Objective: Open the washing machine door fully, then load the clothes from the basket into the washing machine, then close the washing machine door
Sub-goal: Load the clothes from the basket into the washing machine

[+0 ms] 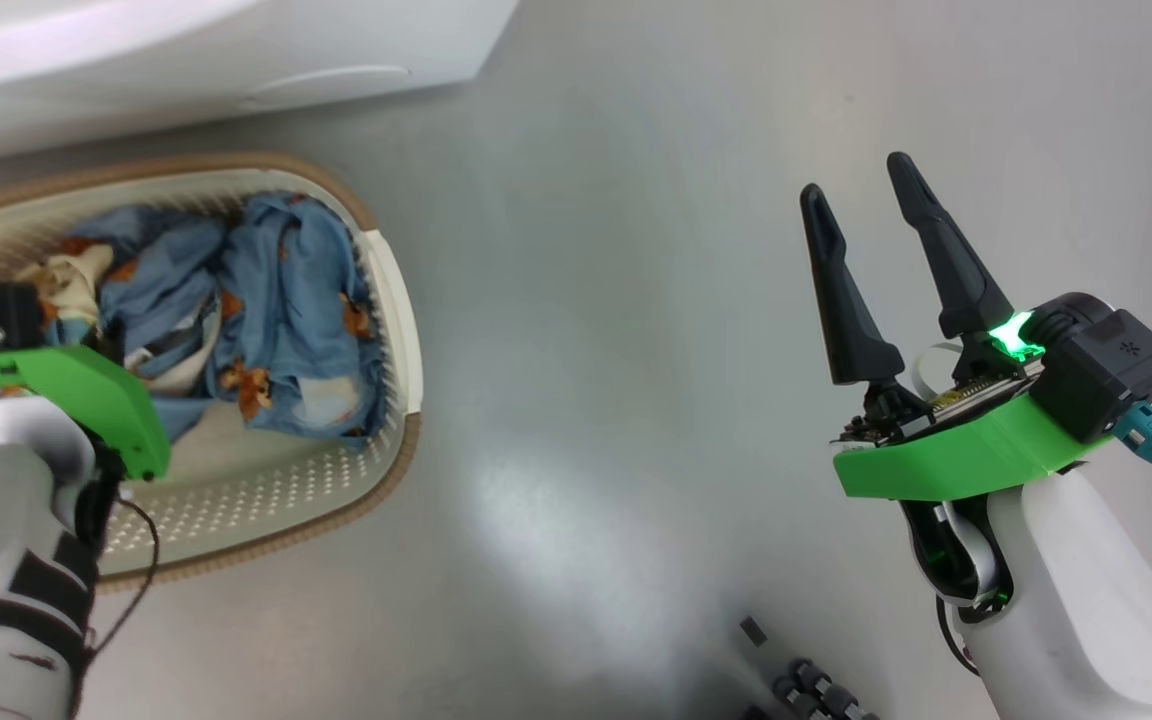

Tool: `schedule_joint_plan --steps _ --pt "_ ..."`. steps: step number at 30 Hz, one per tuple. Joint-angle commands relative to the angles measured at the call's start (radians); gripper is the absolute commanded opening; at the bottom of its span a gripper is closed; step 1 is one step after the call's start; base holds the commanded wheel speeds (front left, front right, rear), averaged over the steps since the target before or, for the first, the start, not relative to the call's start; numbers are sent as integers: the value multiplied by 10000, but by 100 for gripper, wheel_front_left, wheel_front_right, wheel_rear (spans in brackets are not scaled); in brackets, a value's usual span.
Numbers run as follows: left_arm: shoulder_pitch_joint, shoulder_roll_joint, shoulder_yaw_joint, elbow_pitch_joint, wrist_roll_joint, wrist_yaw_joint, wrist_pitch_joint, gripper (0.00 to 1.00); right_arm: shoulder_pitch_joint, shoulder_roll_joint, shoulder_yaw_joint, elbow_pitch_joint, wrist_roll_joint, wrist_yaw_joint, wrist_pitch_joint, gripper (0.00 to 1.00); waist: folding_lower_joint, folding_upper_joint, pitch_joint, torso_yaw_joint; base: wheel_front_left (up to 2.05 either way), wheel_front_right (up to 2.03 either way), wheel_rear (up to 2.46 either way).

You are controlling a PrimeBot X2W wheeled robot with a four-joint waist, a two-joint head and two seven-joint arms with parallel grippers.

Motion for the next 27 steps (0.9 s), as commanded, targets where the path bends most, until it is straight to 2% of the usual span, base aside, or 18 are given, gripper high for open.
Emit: schedule_joint_plan --steps 1,16,27 --pt "388 287 213 -67 -90 -59 -199 0 295 -82 156 -163 -129 46 -82 100 0 -1 -383 230 0 0 0" --pt "1275 -216 82 -86 -550 -327 -1718 0 896 -414 10 53 -57 46 -82 100 0 -1 -2114 679 0 0 0" --pt "2006 -466 -123 -818 -883 -342 -2106 0 1419 -643 -146 185 11 46 -82 100 0 -1 -3304 933 0 0 0"
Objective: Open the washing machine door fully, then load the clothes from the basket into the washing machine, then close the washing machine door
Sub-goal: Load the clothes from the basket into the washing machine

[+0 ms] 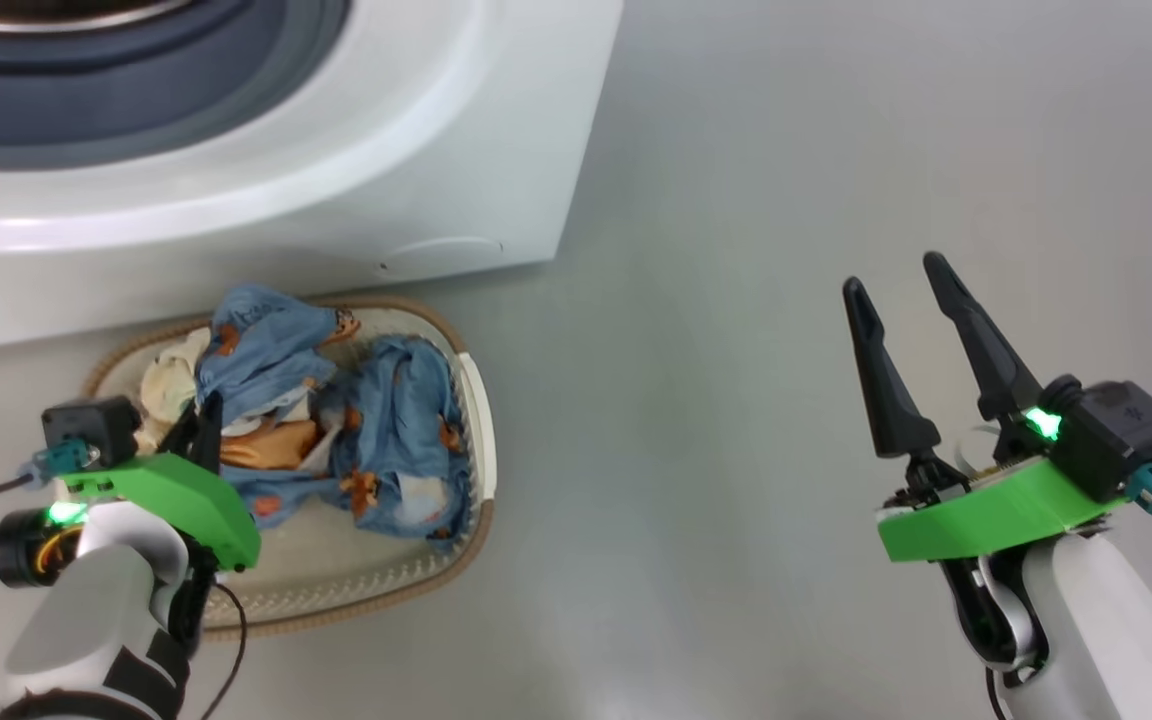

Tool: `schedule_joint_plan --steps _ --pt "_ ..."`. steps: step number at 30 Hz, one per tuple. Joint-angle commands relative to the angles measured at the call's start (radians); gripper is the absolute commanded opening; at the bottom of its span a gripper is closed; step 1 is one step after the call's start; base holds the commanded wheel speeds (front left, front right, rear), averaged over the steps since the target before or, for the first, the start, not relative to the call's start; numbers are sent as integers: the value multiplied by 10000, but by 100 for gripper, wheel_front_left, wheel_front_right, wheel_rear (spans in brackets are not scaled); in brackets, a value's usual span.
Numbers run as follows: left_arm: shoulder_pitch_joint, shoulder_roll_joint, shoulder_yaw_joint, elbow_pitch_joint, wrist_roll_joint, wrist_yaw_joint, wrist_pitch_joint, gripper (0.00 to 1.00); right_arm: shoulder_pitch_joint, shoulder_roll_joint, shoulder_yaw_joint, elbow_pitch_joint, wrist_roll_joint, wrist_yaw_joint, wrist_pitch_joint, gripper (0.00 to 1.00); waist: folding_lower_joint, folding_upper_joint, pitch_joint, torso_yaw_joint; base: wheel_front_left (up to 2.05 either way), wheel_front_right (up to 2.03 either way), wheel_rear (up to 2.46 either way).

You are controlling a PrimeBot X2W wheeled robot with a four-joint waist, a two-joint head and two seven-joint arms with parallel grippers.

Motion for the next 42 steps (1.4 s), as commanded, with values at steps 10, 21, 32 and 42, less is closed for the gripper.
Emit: schedule_joint_plan --steps 10,21,32,42 --pt "1460 517 775 -2346 126 -10 -148 0 776 -214 1 -97 51 46 -80 100 2 0 -1452 368 0 0 0" --pt "3236 280 2093 -4930 939 115 -150 0 1497 -438 -248 -47 104 46 -80 100 2 0 -2532 628 0 0 0" --pt "4904 -35 3187 -7508 1804 169 -150 0 2071 -551 -387 -77 130 46 -80 100 2 0 -3180 778 0 0 0" --pt "6162 -392 3873 -9313 2207 319 -150 0 2195 -538 -494 -122 147 46 -80 100 2 0 -3261 751 0 0 0"
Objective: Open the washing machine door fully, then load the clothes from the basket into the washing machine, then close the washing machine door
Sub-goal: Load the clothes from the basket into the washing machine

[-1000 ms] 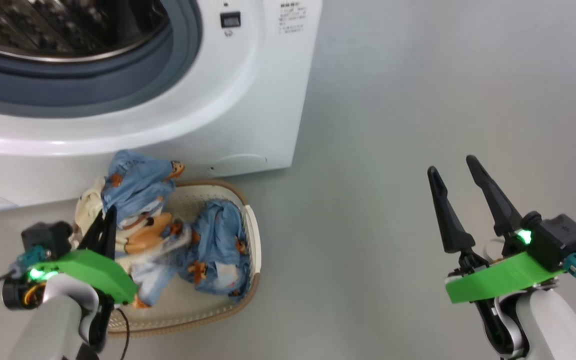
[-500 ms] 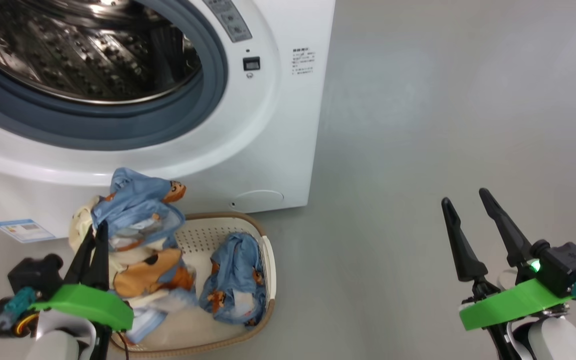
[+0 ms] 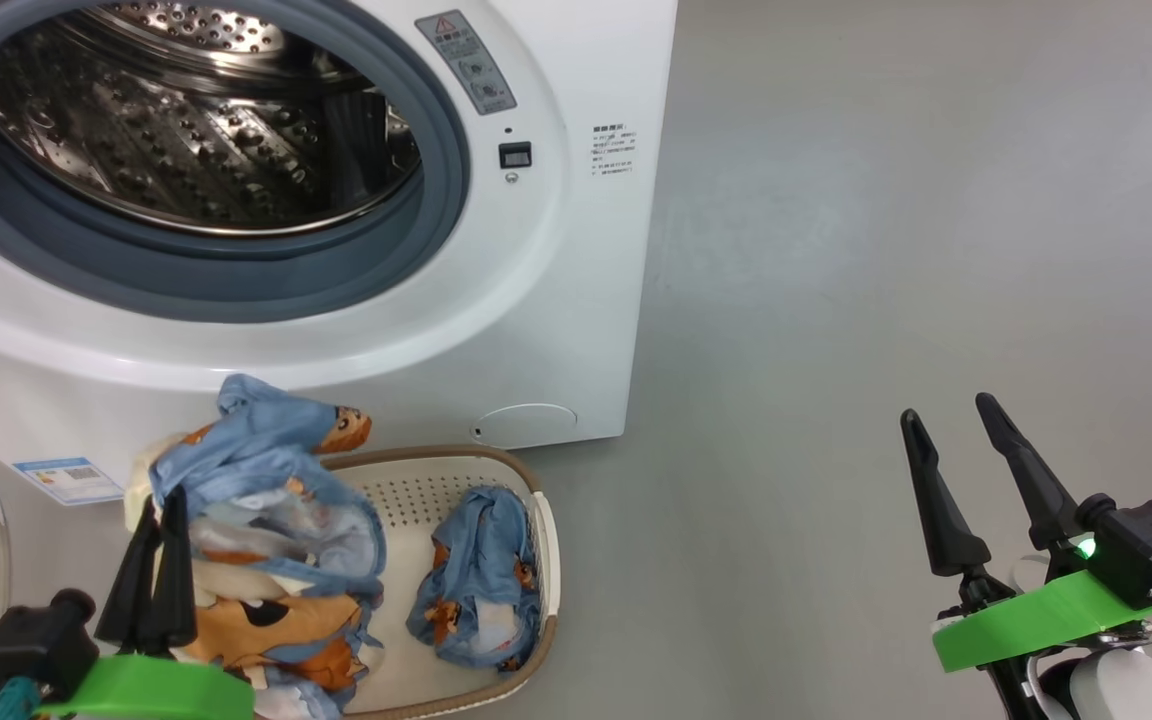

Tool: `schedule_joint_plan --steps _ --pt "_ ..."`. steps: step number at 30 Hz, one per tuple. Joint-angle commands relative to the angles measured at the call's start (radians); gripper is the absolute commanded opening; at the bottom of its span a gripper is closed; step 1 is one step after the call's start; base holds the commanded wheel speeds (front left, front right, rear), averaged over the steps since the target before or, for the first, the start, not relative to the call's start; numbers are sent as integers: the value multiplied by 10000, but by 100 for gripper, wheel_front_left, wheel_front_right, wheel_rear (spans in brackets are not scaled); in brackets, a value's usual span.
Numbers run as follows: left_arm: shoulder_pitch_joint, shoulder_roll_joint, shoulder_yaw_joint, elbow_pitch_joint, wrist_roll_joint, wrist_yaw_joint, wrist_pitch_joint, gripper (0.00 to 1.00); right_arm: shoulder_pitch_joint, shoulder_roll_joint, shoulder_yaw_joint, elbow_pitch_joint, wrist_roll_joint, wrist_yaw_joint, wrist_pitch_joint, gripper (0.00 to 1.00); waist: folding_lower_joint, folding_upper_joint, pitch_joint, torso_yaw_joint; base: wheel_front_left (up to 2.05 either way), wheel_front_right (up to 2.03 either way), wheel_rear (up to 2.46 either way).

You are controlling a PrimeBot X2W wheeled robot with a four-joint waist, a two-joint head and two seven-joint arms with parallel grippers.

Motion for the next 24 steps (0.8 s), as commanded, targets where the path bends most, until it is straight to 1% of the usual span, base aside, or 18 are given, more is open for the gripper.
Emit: schedule_joint_plan --steps 1,6,13,19,24 --pt "-9 176 413 -460 104 87 -91 0 69 -151 157 -257 40 46 -82 100 0 0 8 -9 0 0 0" --pt "389 -4 580 -971 234 111 -91 0 92 -153 104 -257 32 46 -82 100 0 0 39 -33 0 0 0" --pt "384 -69 657 -1169 421 70 -91 0 106 -96 39 -290 0 46 -82 100 0 0 201 -65 0 0 0" --pt "-167 -22 591 -969 446 22 -91 0 34 7 50 -311 -41 46 -82 100 0 0 461 -122 0 0 0" --pt "-1103 105 448 -618 453 -4 -48 0 -103 130 63 -321 -61 46 -82 100 0 0 762 -219 0 0 0"
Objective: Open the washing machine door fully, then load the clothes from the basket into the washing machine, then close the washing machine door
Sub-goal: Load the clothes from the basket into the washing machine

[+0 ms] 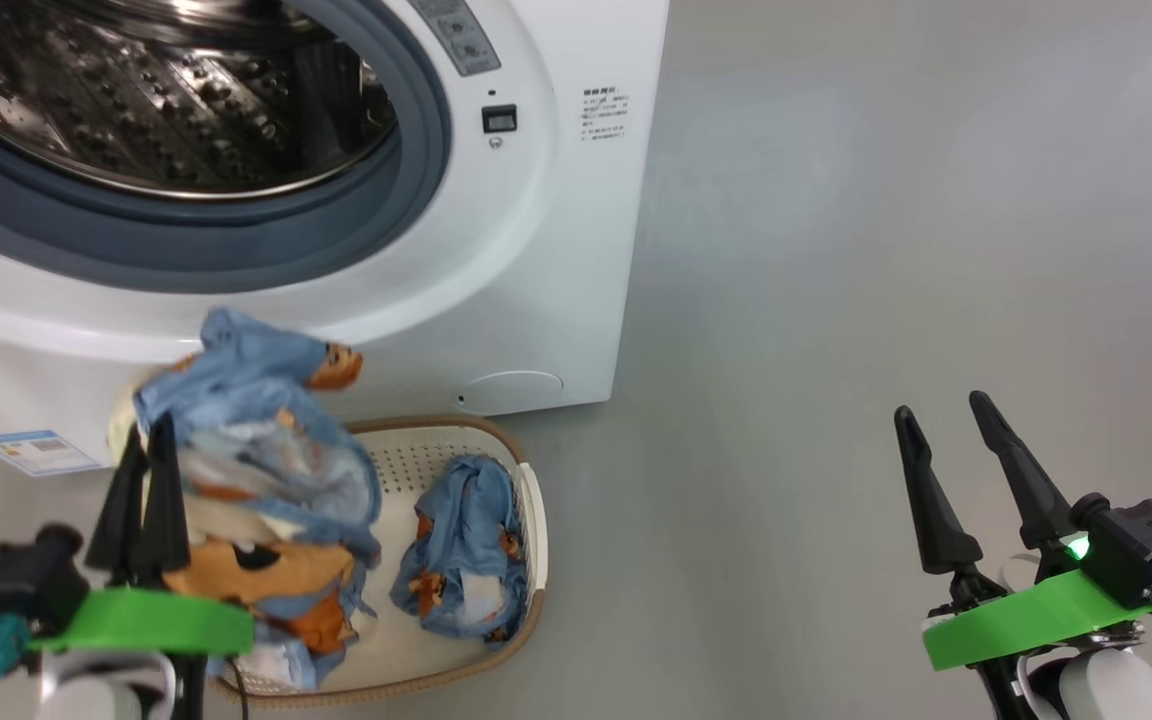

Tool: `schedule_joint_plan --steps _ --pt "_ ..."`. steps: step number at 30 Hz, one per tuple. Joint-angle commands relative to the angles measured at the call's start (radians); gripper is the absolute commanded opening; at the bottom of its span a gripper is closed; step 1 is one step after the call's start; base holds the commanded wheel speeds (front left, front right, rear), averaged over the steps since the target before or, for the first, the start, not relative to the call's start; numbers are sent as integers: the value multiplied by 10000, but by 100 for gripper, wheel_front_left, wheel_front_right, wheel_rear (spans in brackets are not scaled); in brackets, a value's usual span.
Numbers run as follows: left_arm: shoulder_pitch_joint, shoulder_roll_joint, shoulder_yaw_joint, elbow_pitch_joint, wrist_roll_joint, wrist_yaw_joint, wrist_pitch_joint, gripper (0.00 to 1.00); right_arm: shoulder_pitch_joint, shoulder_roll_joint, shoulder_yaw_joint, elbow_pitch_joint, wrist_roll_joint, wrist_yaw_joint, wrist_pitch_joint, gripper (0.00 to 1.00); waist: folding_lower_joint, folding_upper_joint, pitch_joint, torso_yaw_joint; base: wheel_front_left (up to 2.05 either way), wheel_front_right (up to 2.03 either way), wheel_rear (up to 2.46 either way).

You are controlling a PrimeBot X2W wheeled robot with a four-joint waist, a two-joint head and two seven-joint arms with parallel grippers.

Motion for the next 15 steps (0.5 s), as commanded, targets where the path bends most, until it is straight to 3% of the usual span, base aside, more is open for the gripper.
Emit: schedule_joint_plan --steps 1,15 --pt "-621 337 280 -102 166 8 -11 0 -125 -77 129 -272 -55 46 -82 100 -1 0 172 -82 0 0 0" --pt "-4100 947 91 1931 364 118 415 0 -514 204 218 -293 -73 46 -82 100 -1 0 924 -397 0 0 0"
